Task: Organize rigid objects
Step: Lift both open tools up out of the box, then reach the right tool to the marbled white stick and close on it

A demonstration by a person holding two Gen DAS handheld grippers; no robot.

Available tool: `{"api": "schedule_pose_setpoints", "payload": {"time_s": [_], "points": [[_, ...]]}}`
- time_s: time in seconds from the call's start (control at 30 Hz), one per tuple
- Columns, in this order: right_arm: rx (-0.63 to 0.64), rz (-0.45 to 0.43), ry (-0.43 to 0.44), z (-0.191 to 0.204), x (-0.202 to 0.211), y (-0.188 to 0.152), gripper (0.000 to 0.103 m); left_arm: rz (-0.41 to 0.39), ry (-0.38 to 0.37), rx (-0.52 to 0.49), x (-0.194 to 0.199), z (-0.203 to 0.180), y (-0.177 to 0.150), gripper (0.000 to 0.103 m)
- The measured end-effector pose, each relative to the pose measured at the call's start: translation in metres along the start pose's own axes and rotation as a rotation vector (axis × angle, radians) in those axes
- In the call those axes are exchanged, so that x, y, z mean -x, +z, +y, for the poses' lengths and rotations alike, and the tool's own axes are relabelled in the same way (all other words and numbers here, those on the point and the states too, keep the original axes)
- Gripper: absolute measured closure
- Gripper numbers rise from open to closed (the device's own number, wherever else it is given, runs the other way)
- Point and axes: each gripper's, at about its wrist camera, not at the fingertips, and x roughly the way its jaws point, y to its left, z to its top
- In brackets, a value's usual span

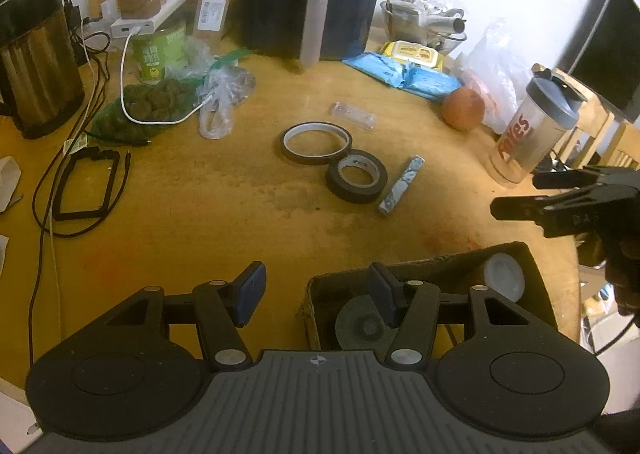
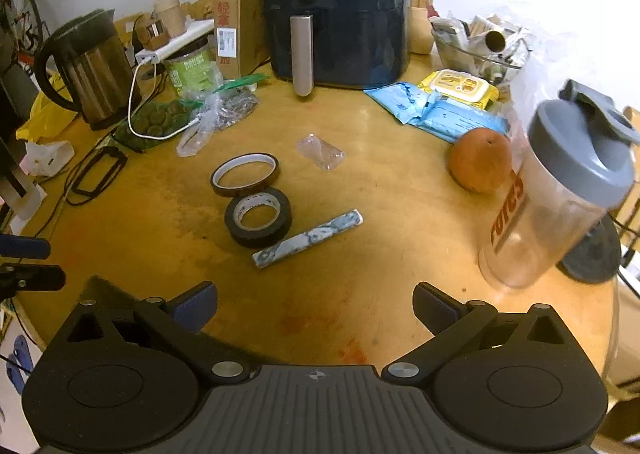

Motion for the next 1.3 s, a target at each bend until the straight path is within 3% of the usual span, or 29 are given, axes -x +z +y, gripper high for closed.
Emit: {"api": "schedule_pose_setpoints", "payload": {"time_s": [0.7,1.3], "points": [[0.079,0.198,0.048,-0.001,-0.107,0.046,0.000,0.030,0.087,0.117,0.003,0.015,-0.006,0.048],[0.097,0.276,0.018,0.002,-0.146,0.062,0.000,0.027,0.131,0.198,0.013,0.027,-0.015,0.048]]}}
